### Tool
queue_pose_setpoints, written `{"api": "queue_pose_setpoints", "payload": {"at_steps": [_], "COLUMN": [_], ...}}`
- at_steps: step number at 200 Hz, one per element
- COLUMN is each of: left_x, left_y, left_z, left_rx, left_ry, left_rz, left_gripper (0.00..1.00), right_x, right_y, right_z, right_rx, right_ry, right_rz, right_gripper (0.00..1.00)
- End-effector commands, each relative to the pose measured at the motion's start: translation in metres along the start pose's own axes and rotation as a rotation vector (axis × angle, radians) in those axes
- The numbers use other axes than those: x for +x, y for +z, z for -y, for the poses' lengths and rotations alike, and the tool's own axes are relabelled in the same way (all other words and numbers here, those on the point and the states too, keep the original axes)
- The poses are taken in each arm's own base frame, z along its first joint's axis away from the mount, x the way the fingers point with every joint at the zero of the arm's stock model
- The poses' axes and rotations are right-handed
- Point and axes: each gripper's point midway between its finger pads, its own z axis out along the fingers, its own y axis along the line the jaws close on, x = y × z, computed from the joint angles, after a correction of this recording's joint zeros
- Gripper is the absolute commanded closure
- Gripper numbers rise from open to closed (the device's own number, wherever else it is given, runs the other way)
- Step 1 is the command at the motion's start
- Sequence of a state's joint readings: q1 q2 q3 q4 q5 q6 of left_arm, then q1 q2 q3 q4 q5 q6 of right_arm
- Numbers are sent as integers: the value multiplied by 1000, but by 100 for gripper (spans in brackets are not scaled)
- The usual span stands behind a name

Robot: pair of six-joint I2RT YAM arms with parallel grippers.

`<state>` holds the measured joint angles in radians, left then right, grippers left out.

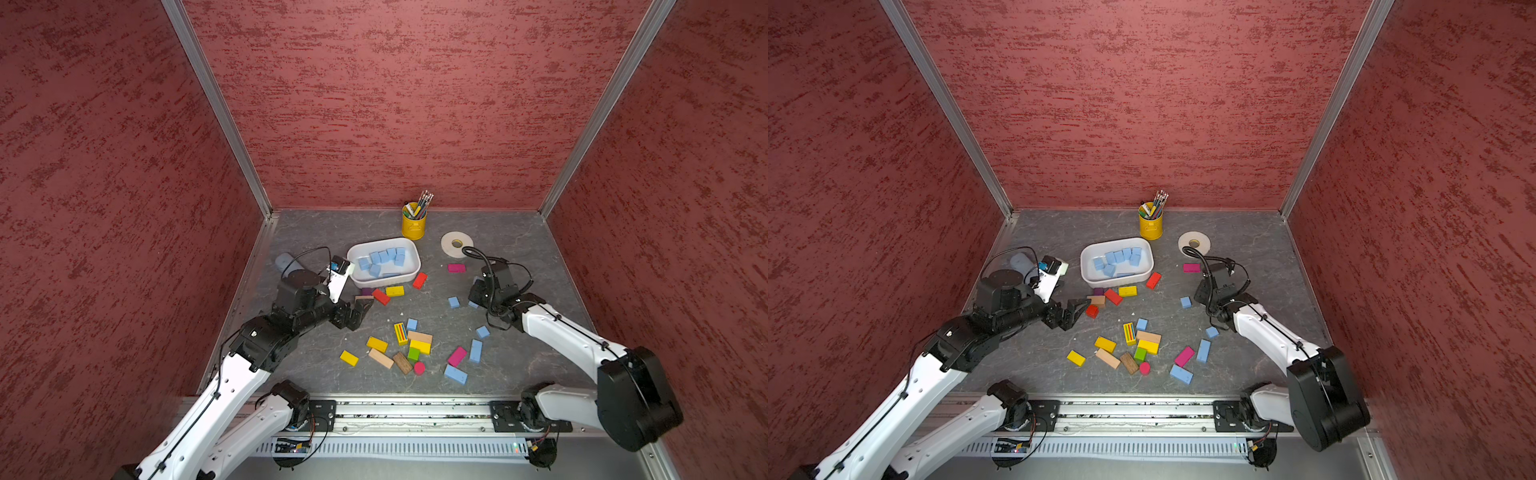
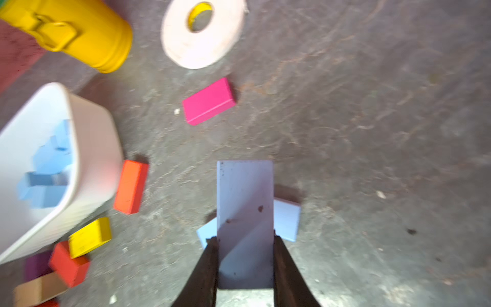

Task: Pick out the blue building blocks
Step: Pick up the building block from the center of the board, then place the building block in the storage box.

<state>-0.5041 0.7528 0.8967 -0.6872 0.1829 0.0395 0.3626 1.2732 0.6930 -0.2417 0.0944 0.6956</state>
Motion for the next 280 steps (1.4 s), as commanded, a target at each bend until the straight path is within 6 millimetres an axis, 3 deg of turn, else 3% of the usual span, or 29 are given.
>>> {"api": "queue_pose_setpoints", "payload": {"at_steps": [1,129,193,244,280], "left_x": [-2,-3,-2,-2,-2], "left_y": [-1,0,-1,-1,-1], "left_z": [1,0,0,-1,-1], "left_rx": [11,5,4,-1,-2], "left_ry": [10,11,10,11,10], "left_rz": [18,19,19,18,18], "left_gripper": [0,0,0,0,0], "right_x": [-18,-23,-3,7,11], "right_y": [-10,-2,28,50,69], "right_z": [-38,-134,-186,-210,-211], "right_rx": [-169,-466,-478,-453,-373], "right_ry": [-20,-100,-202,-260,-289], "right_rz": [35,-40,-126,-167,-177], "right_gripper": [93,100,100,99,98]}}
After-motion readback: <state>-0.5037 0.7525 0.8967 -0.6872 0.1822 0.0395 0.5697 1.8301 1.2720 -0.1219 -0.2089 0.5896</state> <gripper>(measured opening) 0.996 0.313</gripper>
